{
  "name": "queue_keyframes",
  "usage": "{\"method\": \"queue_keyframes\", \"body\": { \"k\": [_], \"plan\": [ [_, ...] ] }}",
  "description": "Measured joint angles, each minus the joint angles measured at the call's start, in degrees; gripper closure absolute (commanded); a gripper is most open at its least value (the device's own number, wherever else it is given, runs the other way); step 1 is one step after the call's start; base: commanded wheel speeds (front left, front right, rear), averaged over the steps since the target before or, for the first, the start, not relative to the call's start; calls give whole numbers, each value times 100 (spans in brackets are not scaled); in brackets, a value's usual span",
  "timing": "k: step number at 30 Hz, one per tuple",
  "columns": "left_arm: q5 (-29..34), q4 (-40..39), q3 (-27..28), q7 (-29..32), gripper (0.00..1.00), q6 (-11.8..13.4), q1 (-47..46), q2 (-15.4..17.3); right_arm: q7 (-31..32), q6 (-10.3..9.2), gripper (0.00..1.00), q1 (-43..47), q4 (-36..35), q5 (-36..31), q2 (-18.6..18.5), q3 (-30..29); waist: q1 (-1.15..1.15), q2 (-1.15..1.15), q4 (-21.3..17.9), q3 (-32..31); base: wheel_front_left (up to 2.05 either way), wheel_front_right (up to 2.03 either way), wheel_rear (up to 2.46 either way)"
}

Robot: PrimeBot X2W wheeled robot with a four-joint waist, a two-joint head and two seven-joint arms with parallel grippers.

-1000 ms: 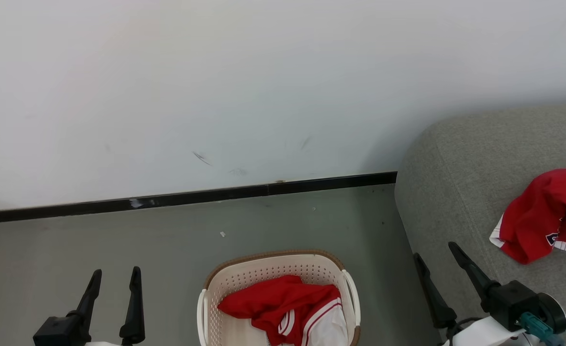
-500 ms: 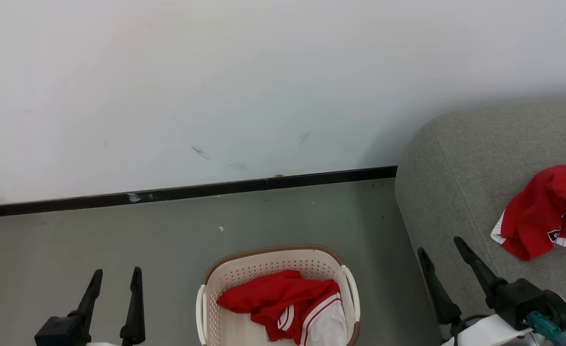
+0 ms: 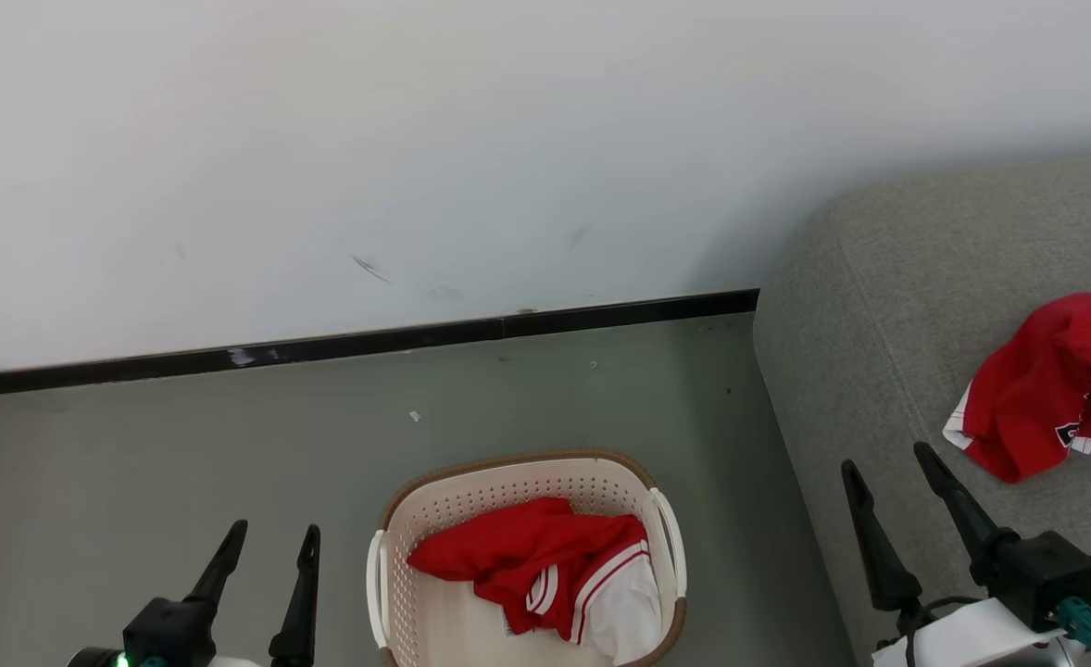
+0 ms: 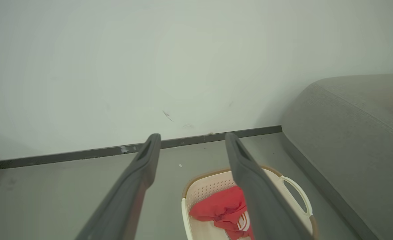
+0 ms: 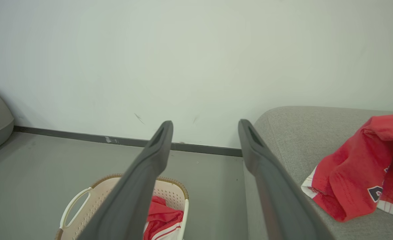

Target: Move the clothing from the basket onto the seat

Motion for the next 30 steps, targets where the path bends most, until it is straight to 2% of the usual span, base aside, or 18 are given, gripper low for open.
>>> {"method": "queue_keyframes", "body": {
  "k": [14, 30],
  "plan": [
    [443, 286, -530, 372, 0, -348, -964, 157, 0, 0, 0, 9, -378, 93, 9, -215, 0, 0, -156, 500, 0, 0, 0],
    [913, 862, -927, 594, 0, -494, -1882, 162, 0, 0, 0, -298, -924, 263, 14, -356, 0, 0, -468, 1284, 0, 0, 0]
  ]
}}
